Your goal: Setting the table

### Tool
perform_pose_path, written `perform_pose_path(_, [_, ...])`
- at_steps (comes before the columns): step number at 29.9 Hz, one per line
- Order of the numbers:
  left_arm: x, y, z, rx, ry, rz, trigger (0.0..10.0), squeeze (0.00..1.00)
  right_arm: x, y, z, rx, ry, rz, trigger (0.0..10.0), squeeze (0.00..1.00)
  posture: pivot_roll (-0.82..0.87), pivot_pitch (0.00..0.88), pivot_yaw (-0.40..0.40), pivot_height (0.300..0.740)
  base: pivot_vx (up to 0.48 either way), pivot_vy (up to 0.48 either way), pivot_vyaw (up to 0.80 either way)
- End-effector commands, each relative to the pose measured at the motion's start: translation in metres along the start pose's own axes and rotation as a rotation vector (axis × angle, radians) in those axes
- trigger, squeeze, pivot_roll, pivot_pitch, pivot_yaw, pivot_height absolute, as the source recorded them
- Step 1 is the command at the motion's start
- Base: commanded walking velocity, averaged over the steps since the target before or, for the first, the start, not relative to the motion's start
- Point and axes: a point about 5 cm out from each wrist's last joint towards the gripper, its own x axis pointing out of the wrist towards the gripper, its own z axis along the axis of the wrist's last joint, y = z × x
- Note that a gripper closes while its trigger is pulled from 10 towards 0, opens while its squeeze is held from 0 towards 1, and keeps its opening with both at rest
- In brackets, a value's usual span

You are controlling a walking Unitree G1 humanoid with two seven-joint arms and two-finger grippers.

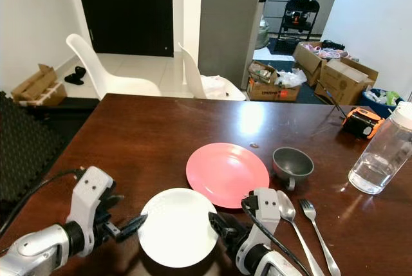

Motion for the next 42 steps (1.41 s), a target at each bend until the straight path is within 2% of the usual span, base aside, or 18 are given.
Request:
perform_pose_path(1, [0.001, -0.002, -0.005, 0.016, 0.047, -0.018, 10.0, 0.0, -0.002, -0.002, -0.003, 0.003, 0.005, -0.011, 10.0, 0.0, -0.02, 0.106, 0.1, 0.74, 0.0, 0.0, 0.0])
perform_pose_path(6, [0.003, 0.011, -0.002, 0.041, 0.1, -0.009, 10.0, 0.0, -0.002, -0.002, -0.002, 0.003, 0.003, -0.012, 10.0, 0.0, -0.02, 0.105, 0.112, 0.74, 0.0, 0.0, 0.0])
perform_pose_path(7, [0.003, 0.013, -0.003, 0.039, 0.115, -0.01, 8.9, 0.0, -0.002, -0.002, -0.003, 0.005, 0.001, -0.013, 10.0, 0.0, -0.02, 0.106, 0.116, 0.74, 0.0, 0.0, 0.0])
perform_pose_path(9, [0.002, 0.015, -0.005, 0.026, 0.154, -0.024, 8.5, 0.0, -0.002, -0.001, -0.003, 0.007, -0.001, -0.015, 10.0, 0.0, -0.02, 0.107, 0.122, 0.74, 0.0, 0.0, 0.0])
perform_pose_path(10, [0.002, 0.014, -0.006, 0.02, 0.17, -0.032, 5.7, 0.0, -0.002, -0.001, -0.004, 0.01, -0.002, -0.016, 10.0, 0.0, -0.02, 0.107, 0.125, 0.74, 0.0, 0.0, 0.0])
perform_pose_path(11, [0.002, 0.014, -0.007, 0.017, 0.181, -0.038, 5.7, 0.0, -0.002, -0.001, -0.004, 0.011, -0.003, -0.017, 10.0, 0.0, -0.02, 0.107, 0.125, 0.74, 0.0, 0.0, 0.0])
perform_pose_path(12, [0.002, 0.013, -0.01, 0.001, 0.193, -0.044, 4.3, 0.0, -0.002, -0.001, -0.005, 0.012, -0.004, -0.018, 10.0, 0.0, -0.02, 0.107, 0.127, 0.74, 0.0, 0.0, 0.0])
perform_pose_path(14, [0.002, 0.013, -0.011, -0.011, 0.202, -0.048, 4.3, 0.0, -0.002, -0.001, -0.005, 0.013, -0.004, -0.019, 10.0, 0.0, -0.02, 0.108, 0.128, 0.74, 0.0, 0.0, 0.0])
perform_pose_path(16, [0.003, 0.01, -0.016, -0.043, 0.225, -0.06, 0.4, 0.0, -0.002, -0.001, -0.006, 0.014, -0.004, -0.021, 10.0, 0.0, -0.02, 0.109, 0.13, 0.74, 0.0, 0.0, 0.0])
perform_pose_path(18, [0.005, 0.006, -0.02, -0.075, 0.239, -0.074, 0.0, 0.0, -0.003, -0.002, -0.006, 0.015, -0.005, -0.025, 10.0, 0.0, -0.02, 0.109, 0.13, 0.74, 0.0, 0.0, 0.0])
perform_pose_path(25, [0.011, -0.004, -0.018, -0.146, 0.226, -0.106, 0.0, 0.0, -0.003, -0.003, -0.005, 0.011, -0.007, -0.03, 10.0, 0.0, -0.02, 0.111, 0.126, 0.74, 0.0, 0.0, 0.0])
perform_pose_path(35, [0.014, -0.006, -0.013, -0.166, 0.209, -0.104, 0.0, 0.0, -0.003, -0.004, -0.004, 0.007, -0.018, -0.04, 10.0, 0.0, -0.02, 0.112, 0.124, 0.74, 0.0, 0.0, 0.0])
perform_pose_path(39, [0.013, -0.004, -0.008, -0.162, 0.185, -0.098, 0.0, 0.0, -0.003, -0.003, 0.002, -0.006, -0.052, -0.034, 10.0, 0.0, -0.02, 0.112, 0.123, 0.74, 0.0, 0.0, 0.0])
perform_pose_path(42, [0.011, -0.001, 0.008, -0.141, 0.071, -0.097, 0.0, 0.0, -0.003, 0.0, 0.008, -0.024, -0.071, -0.008, 10.0, 0.0, -0.02, 0.111, 0.121, 0.74, 0.0, 0.0, 0.0])
